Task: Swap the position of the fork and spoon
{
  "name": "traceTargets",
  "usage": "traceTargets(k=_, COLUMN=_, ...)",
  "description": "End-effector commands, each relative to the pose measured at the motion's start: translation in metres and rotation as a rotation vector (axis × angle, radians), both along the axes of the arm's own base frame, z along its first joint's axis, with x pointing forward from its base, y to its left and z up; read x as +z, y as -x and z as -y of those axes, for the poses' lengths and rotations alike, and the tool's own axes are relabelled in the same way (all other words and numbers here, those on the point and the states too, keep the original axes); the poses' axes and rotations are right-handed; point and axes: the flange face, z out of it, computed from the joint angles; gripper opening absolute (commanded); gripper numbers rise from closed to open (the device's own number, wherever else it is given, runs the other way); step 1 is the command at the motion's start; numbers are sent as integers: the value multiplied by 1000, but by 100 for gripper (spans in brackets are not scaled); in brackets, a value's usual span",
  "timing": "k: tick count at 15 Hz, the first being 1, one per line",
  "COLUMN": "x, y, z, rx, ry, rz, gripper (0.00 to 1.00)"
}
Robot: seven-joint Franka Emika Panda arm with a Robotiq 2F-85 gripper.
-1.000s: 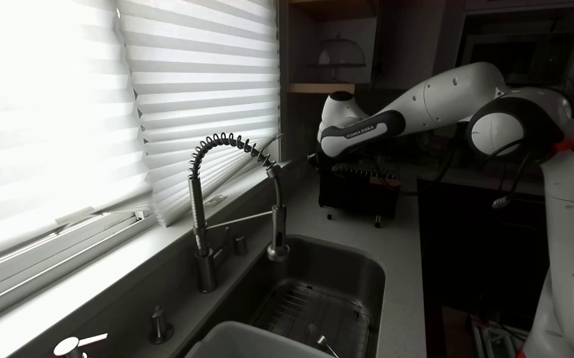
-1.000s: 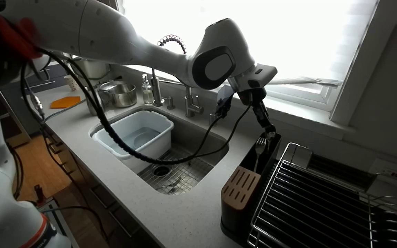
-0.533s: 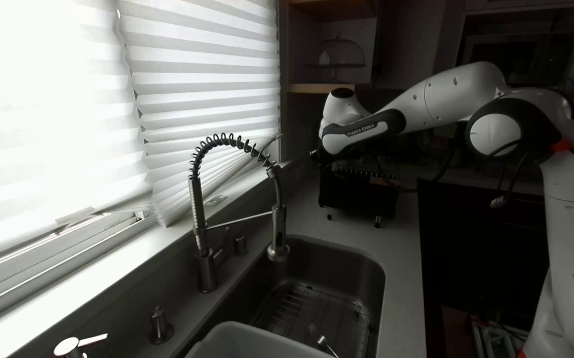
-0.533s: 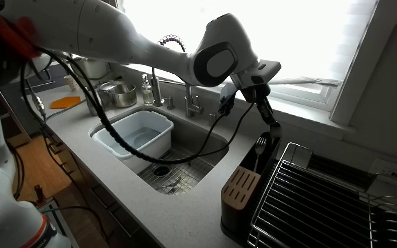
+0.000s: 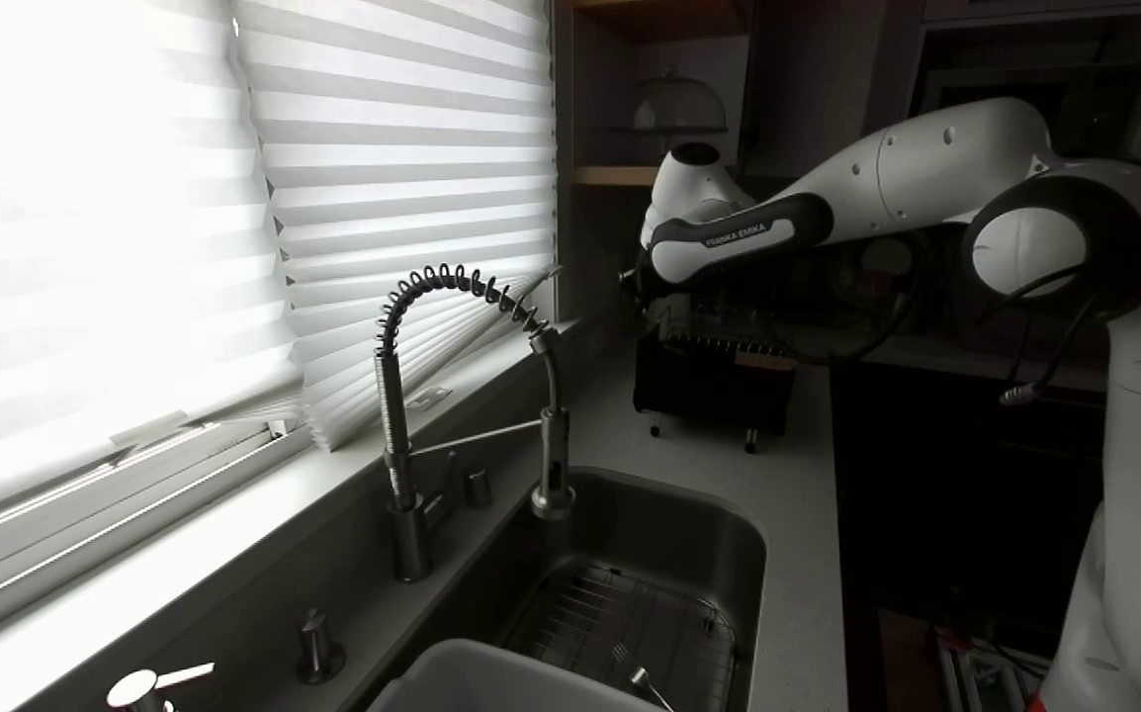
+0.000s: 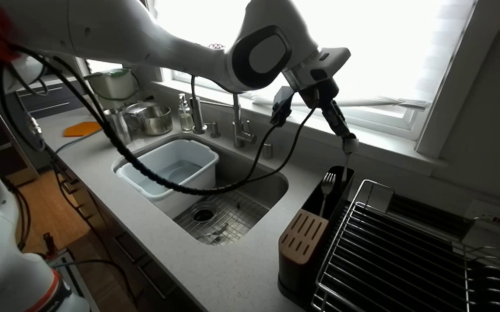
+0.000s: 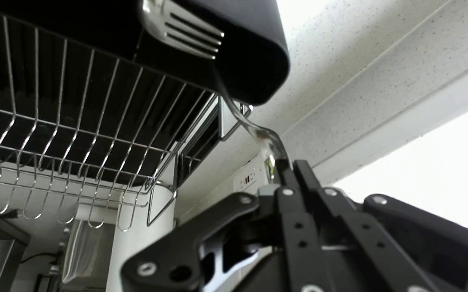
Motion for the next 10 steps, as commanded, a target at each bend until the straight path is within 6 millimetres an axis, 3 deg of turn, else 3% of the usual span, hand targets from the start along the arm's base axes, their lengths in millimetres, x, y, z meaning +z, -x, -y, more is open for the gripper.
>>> traceTargets(k=1, x=30, y=24, z=-9, rx=-21, ry=19, rz=39, gripper=1)
traceTargets(k=6, x=63, y=50, z=-15, rx=-45, ry=30, rz=90, gripper=1)
traceTargets(k=10, x=63, y=68, z=-14, rx=-59, ry=7, rz=73, gripper=1)
